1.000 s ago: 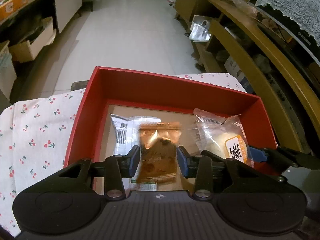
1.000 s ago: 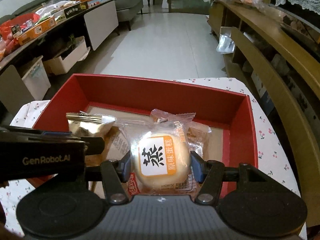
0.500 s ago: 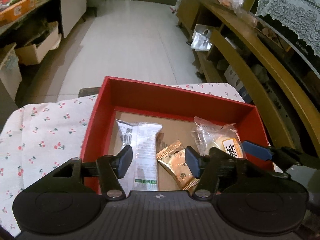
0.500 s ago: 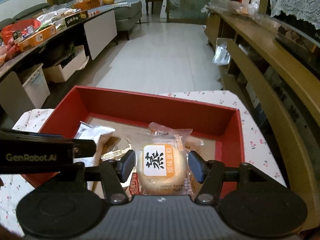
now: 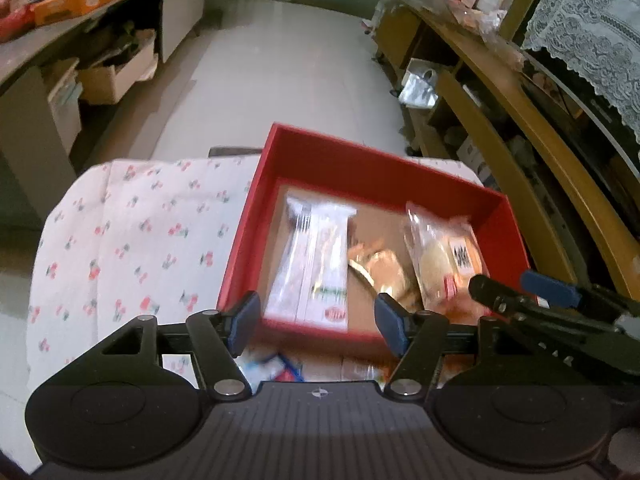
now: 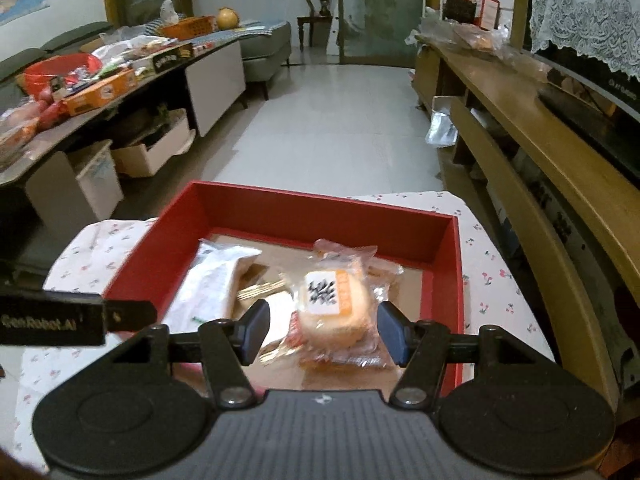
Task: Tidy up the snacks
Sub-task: 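Open both tools to release the snacks and withdraw toward the pile, then lower the left tool onto the blue coconut pack while the right tool reaches the red candy bag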
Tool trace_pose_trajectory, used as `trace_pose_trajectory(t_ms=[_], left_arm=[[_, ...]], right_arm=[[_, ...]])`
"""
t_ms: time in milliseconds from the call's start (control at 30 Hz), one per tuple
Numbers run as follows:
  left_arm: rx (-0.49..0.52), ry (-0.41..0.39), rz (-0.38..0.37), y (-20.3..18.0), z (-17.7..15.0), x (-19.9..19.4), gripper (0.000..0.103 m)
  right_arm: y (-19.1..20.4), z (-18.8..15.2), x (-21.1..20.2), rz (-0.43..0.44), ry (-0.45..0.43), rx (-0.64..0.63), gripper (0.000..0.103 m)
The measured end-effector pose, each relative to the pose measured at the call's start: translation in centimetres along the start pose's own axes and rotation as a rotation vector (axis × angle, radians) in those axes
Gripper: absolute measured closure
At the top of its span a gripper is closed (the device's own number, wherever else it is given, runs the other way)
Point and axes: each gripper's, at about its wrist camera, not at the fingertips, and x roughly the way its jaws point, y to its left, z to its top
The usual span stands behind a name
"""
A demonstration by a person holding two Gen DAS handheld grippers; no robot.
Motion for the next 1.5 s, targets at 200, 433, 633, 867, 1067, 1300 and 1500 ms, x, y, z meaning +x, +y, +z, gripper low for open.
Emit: trace_pose_trajectory(t_ms=[200,433,633,867,1067,1300,1500], left_arm=[[-0.027,0.068,-0.007,0.3,-2.8,0.2,0.030],[-0.120,0.158,0.056,1.6,-4.3,3.7,0.029],[-0.153,0.146,0.090,1.5,-4.3,5.0,0.016],[-0.126,0.140,0.105,1.3,-4.5,4.8,0.015],[-0.124,0.132,0.090,1.6,-4.4,4.3,0.013],[-0.077,0.156,0.141,1.1,-5.0,5.3,0.009],[-0.066,0.163,0.141,0.8,-5.2,5.2,0.010]], right_arm=[[1.0,-1.7,-2.4,0.041,0.005,-0.012,0.038],[1.4,-3.3,-3.6,0.071,0.024,-0.049,0.038],[0.8,-4.2,-2.9,0.073,0.066,-0.060,0.038],[0.9,-4.7,-2.7,0.079,0.083,-0.081,0.038],[1.3,-4.7,-3.1,0.074,0.068,-0.094,0.038],[1.5,-4.8,-3.3,0.062,0.056,-0.118,0.038],[1.7,-4.9,-3.8,0.059,0.040,-0.139,0.038]])
